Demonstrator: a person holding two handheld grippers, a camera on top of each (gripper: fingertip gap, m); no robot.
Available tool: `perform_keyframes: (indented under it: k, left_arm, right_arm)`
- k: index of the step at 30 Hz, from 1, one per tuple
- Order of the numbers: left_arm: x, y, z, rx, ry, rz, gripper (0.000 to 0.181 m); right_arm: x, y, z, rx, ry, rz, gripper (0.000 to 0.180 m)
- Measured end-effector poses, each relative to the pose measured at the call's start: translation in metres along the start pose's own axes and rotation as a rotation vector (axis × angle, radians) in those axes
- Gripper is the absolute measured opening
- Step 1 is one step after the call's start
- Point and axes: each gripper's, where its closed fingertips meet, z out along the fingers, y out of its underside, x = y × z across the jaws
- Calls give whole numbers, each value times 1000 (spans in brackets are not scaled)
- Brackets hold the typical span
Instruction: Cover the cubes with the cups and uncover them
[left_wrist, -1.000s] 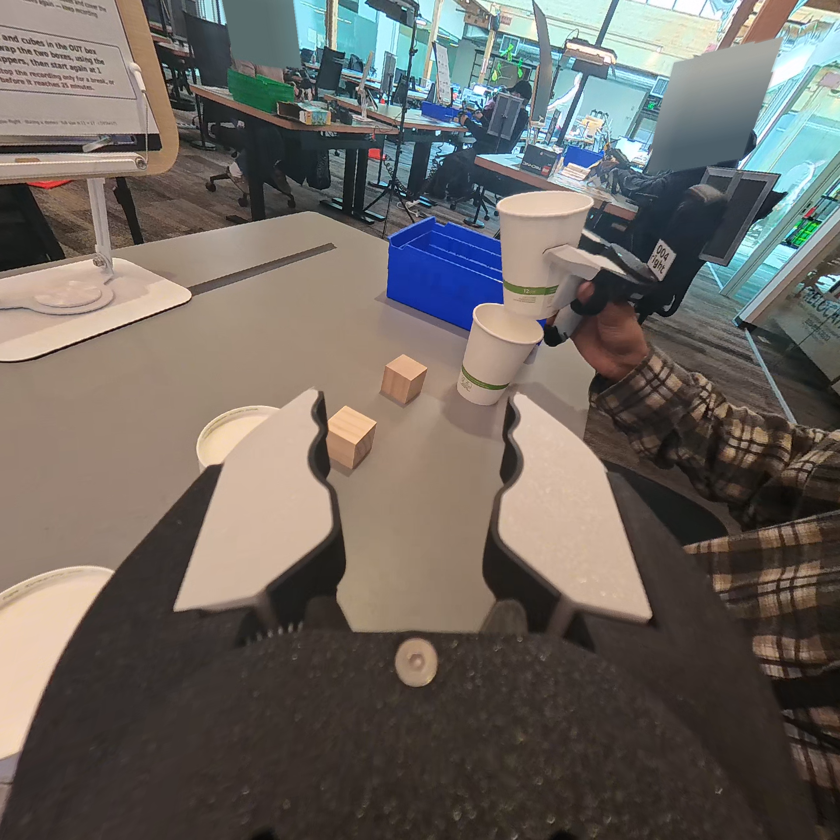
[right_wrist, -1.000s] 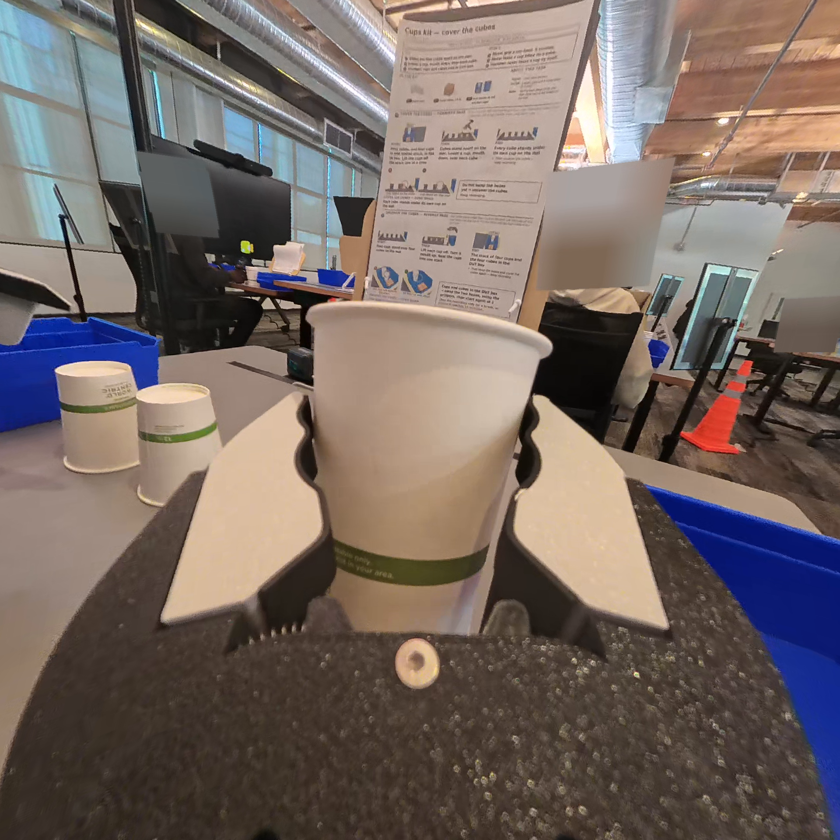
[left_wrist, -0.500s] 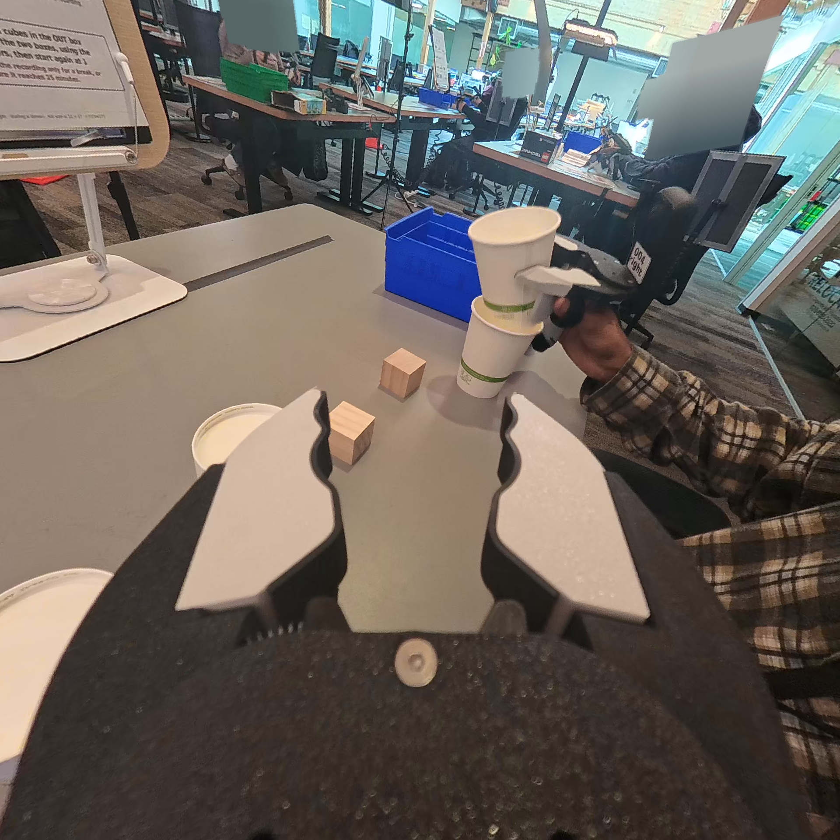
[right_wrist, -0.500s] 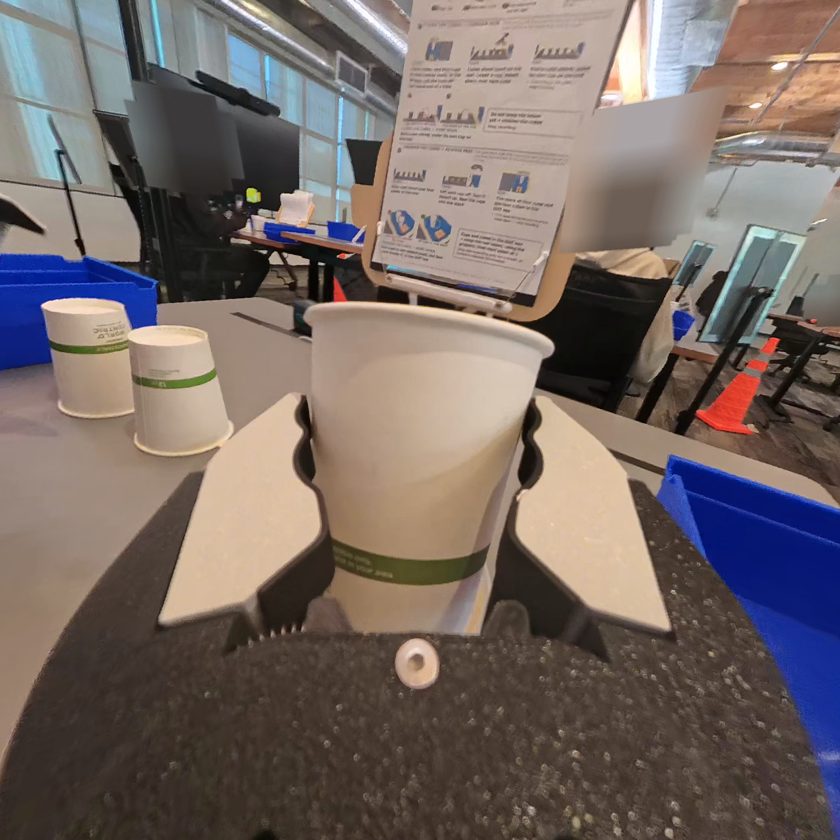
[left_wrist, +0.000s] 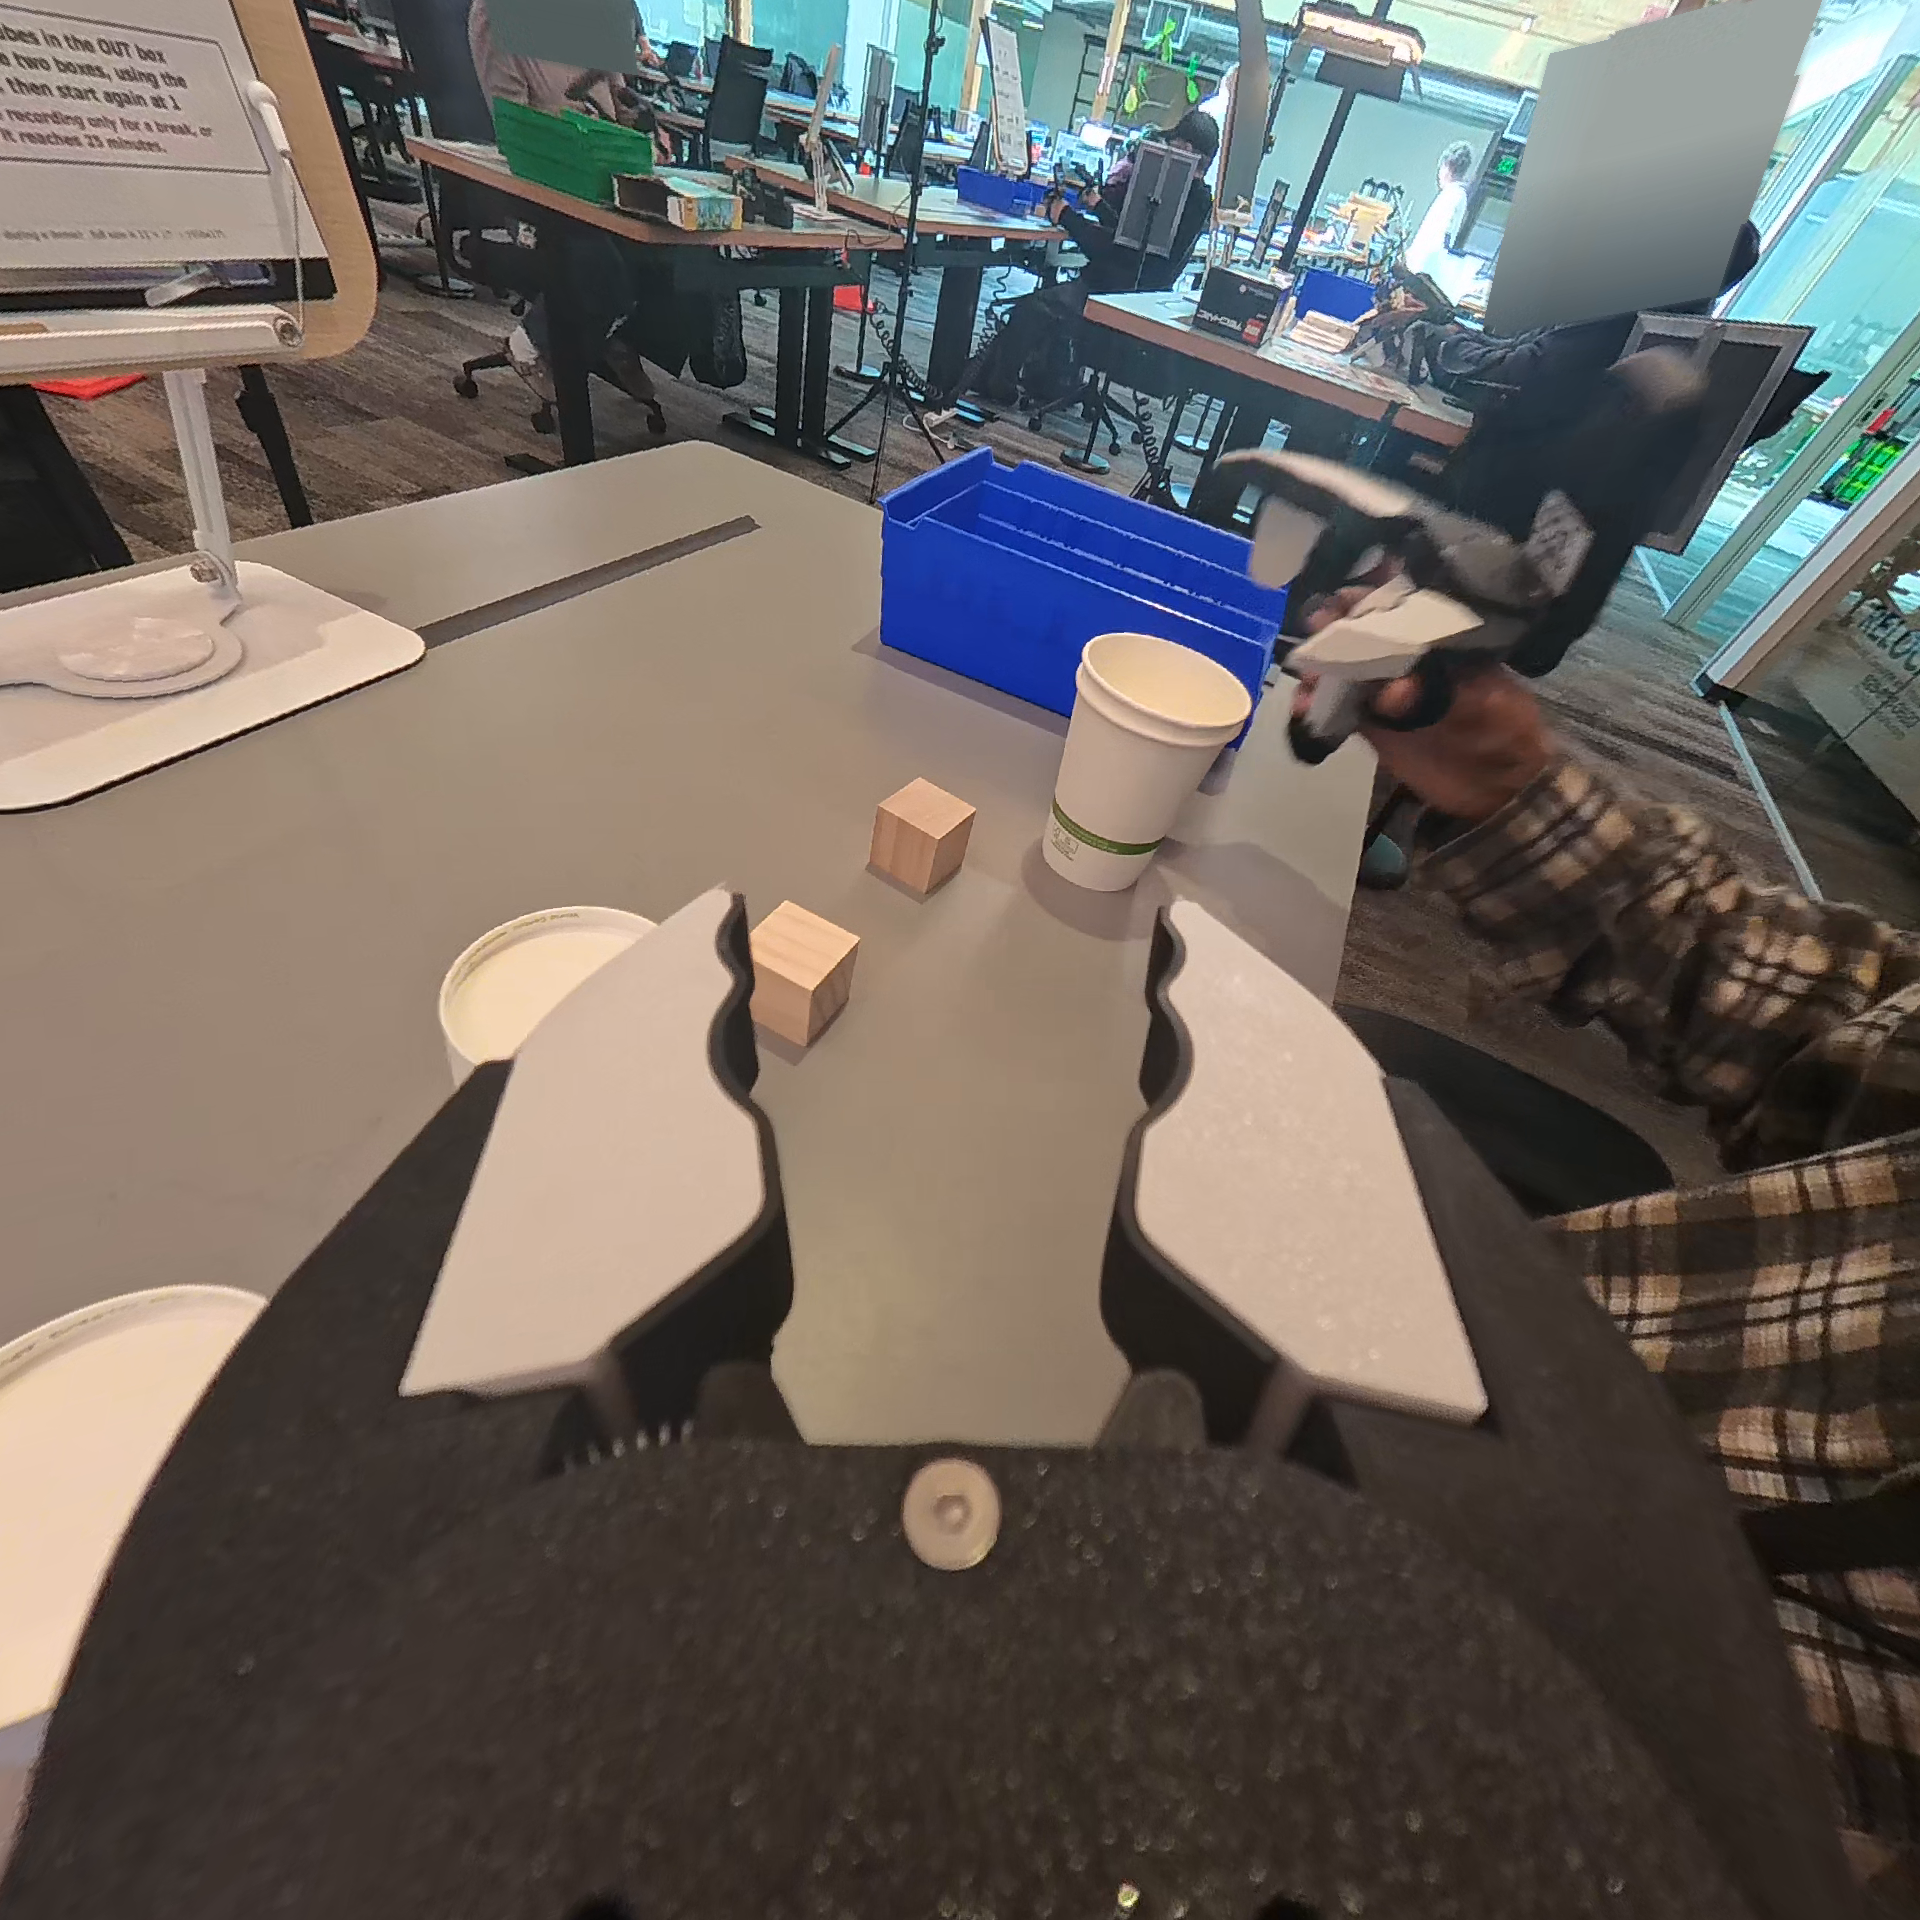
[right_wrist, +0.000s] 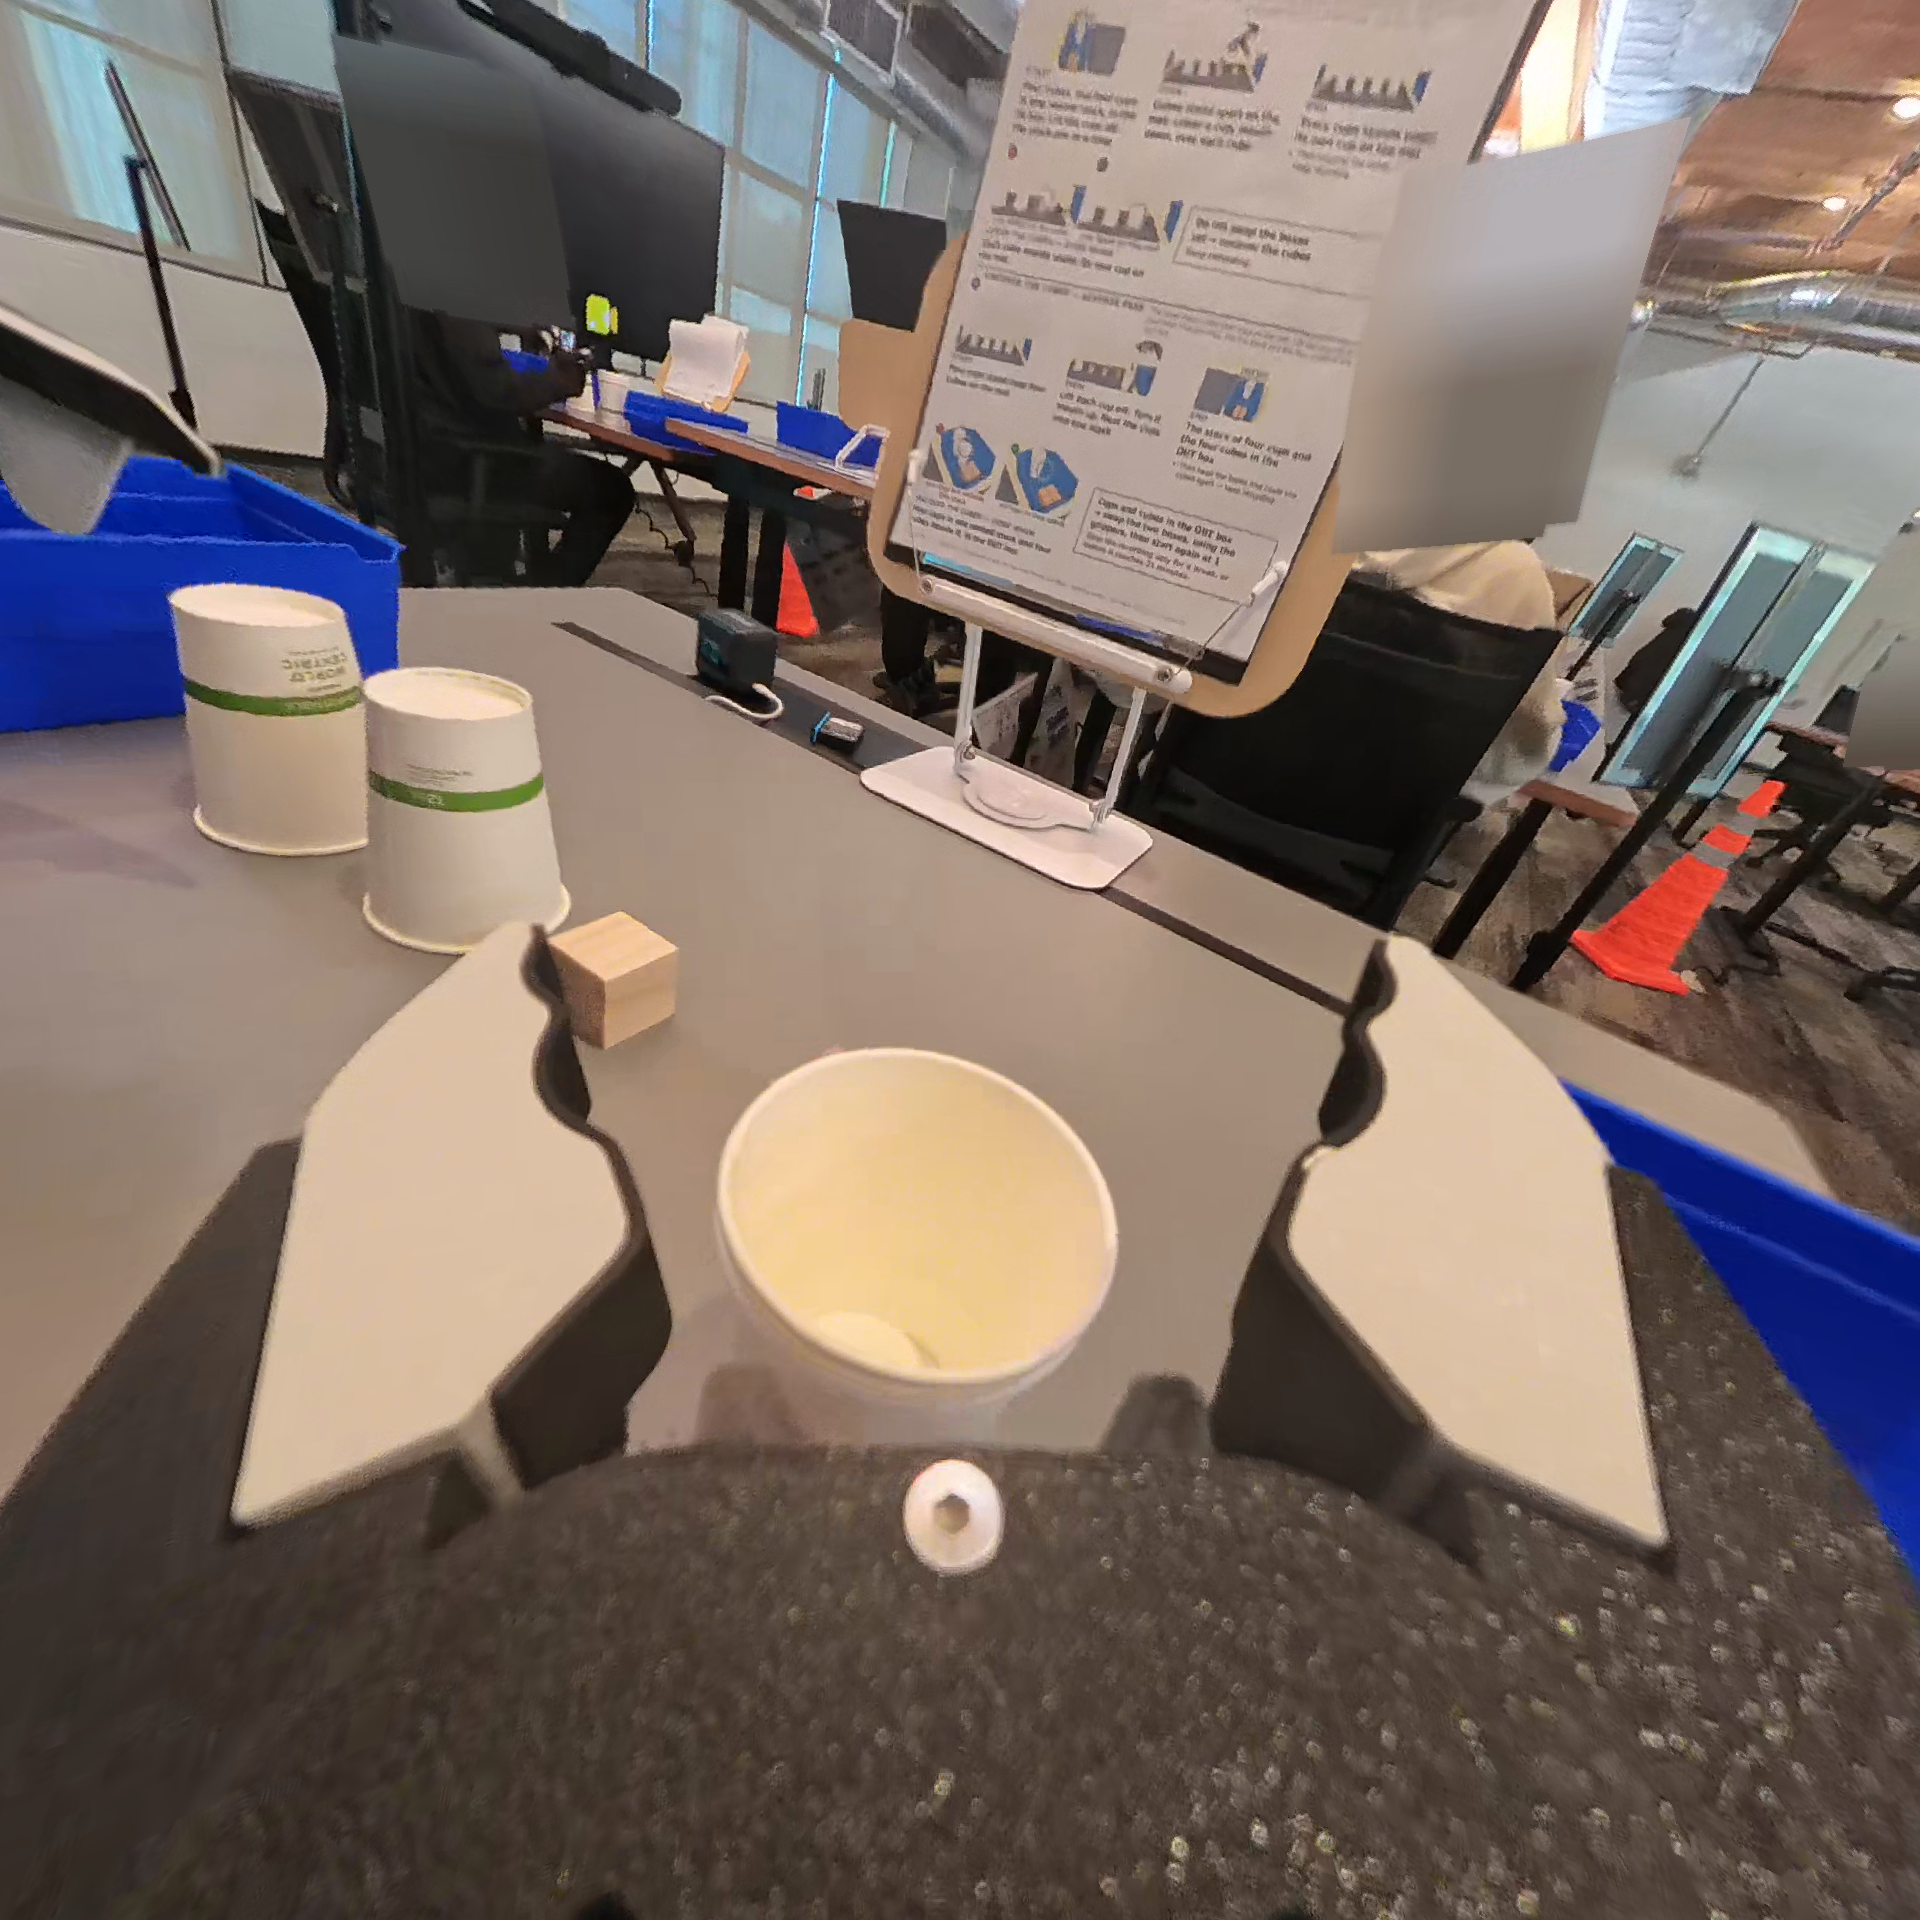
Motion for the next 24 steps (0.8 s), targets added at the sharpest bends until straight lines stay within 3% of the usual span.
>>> perform_keyframes:
  k: [6, 10, 18, 24]
  left_arm:
    - [-15, 1, -7, -19, -59, 15, 73]
    - [-40, 16, -8, -176, -151, 79, 80]
    - [-76, 38, 18, -782, -200, 345, 105]
    - [-113, 68, 38, -1039, -225, 341, 125]
  right_arm:
    - [-15, -46, -31, -16, -41, -104, 138]
    - [-35, -53, -42, 8, -118, -27, 141]
    - [-78, -20, -48, -51, -285, 6, 140]
    - [-96, 0, -54, -90, -361, -1, 134]
